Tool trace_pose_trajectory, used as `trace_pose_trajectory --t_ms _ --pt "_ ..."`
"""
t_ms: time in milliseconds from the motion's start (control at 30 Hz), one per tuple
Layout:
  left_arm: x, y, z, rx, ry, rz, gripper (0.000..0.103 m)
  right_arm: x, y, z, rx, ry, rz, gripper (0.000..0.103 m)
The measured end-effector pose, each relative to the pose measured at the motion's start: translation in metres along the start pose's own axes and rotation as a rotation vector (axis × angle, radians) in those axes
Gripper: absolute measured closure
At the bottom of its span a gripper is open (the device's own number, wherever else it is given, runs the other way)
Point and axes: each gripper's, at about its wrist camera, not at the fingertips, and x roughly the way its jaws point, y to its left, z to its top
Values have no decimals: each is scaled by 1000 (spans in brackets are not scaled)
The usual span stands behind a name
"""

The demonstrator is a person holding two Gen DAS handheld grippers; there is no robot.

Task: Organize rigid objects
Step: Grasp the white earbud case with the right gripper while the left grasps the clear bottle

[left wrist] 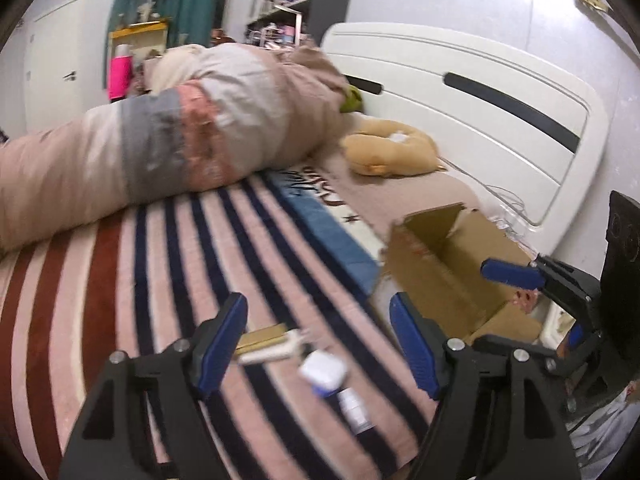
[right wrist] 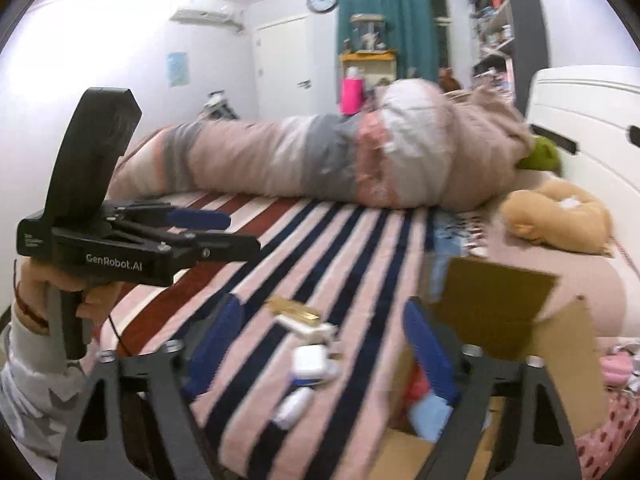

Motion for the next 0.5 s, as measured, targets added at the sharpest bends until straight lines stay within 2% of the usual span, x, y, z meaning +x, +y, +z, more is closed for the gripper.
trace_pose_trajectory --t_ms 33,100,167,300,400,500 --pt "-1 8 -7 -6 1 10 32 8 8 -2 0 20 19 40" --pt "-2 24 -23 -22 7 33 32 26 19 -9 23 71 48 56" --pt "3 41 -39 -51 21 54 32 39 28 -21 42 106 79 62" --pt "14 60 -66 -91 51 50 32 72 41 -51 79 207 78 62" --pt "25 73 -82 -127 75 40 32 98 34 -67 120 266 70 62" --pt "30 80 -94 -163 87 54 32 122 27 -75 81 279 -7 62"
